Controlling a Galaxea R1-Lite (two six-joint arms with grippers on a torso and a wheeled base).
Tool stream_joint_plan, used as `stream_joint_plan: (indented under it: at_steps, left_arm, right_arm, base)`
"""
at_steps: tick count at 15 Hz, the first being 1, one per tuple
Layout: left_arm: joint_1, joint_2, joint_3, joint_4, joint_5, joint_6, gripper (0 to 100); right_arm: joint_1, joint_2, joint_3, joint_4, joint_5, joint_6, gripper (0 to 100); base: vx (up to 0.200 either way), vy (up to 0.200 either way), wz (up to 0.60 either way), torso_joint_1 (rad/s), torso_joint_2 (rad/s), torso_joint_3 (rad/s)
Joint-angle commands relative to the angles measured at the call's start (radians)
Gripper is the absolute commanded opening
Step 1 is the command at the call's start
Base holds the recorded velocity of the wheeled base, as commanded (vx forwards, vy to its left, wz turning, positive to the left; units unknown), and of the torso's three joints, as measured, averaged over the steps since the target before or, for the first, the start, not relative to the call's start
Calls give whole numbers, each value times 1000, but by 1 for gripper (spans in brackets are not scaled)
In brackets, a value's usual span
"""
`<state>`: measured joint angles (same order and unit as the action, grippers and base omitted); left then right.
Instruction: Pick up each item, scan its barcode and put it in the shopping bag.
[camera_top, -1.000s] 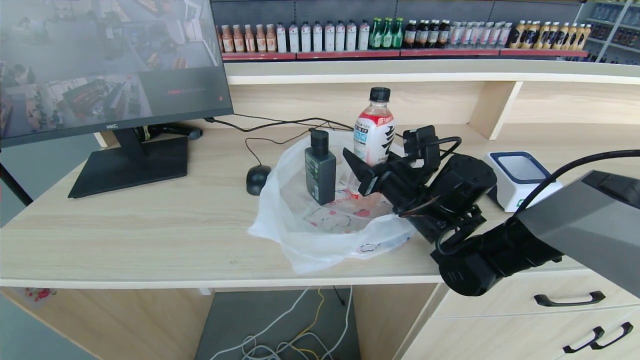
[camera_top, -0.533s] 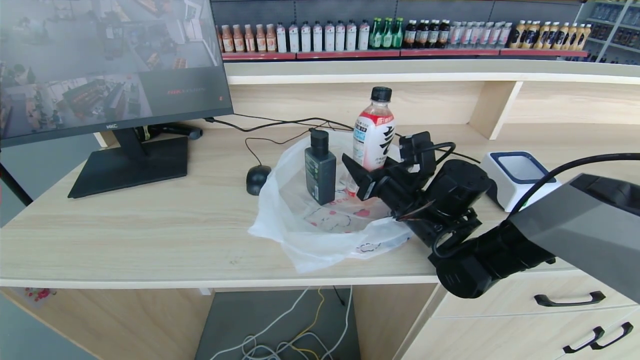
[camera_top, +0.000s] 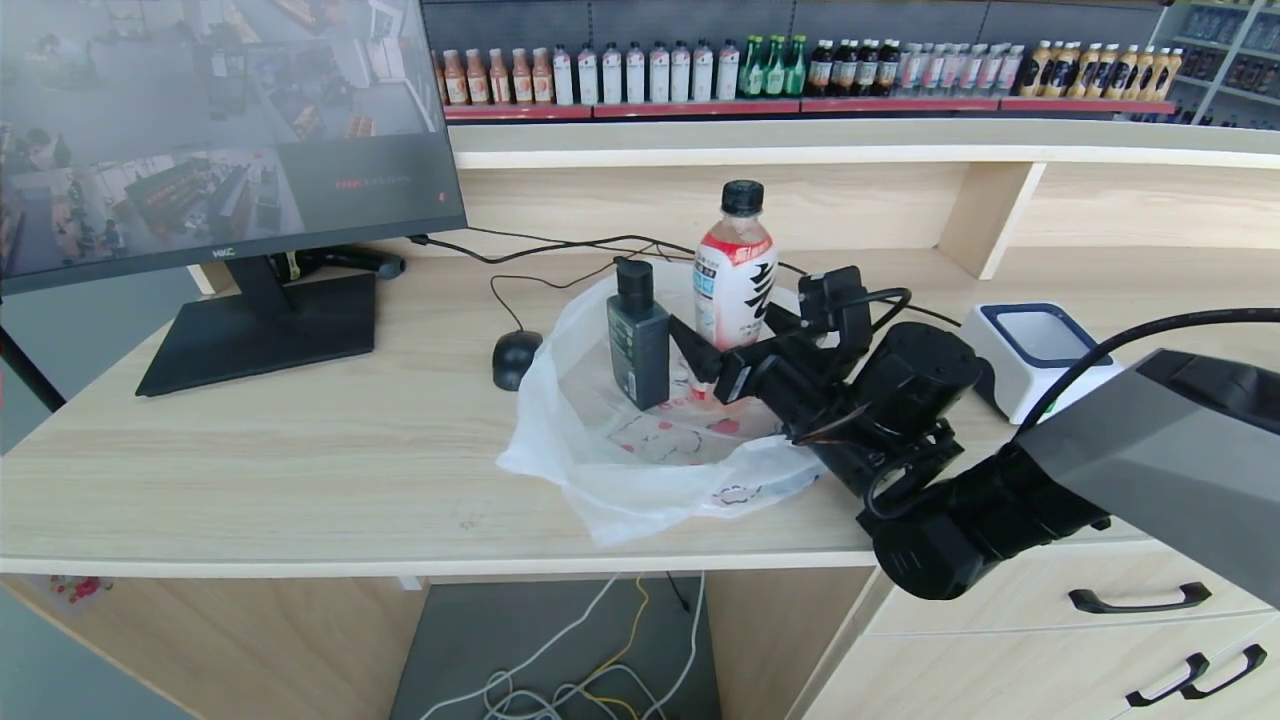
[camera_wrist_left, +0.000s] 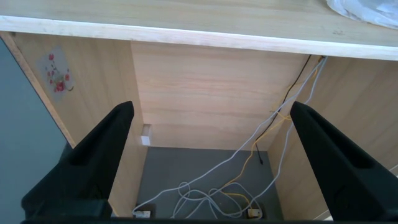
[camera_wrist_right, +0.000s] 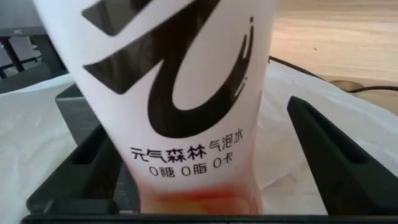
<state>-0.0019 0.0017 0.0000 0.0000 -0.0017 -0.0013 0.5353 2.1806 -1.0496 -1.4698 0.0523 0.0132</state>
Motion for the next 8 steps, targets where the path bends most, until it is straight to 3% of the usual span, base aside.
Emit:
stream_joint_plan:
  at_steps: [1,8]
  left_arm:
    - [-1,0,0,0,0,0,100]
    - [-1,0,0,0,0,4,100]
  right_arm:
    - [2,-4,3,-20,1,-1,100]
    - [5,-15,10,-50,1,-1,100]
  base:
    - [0,0,0,0,0,0]
    - [0,0,0,0,0,0]
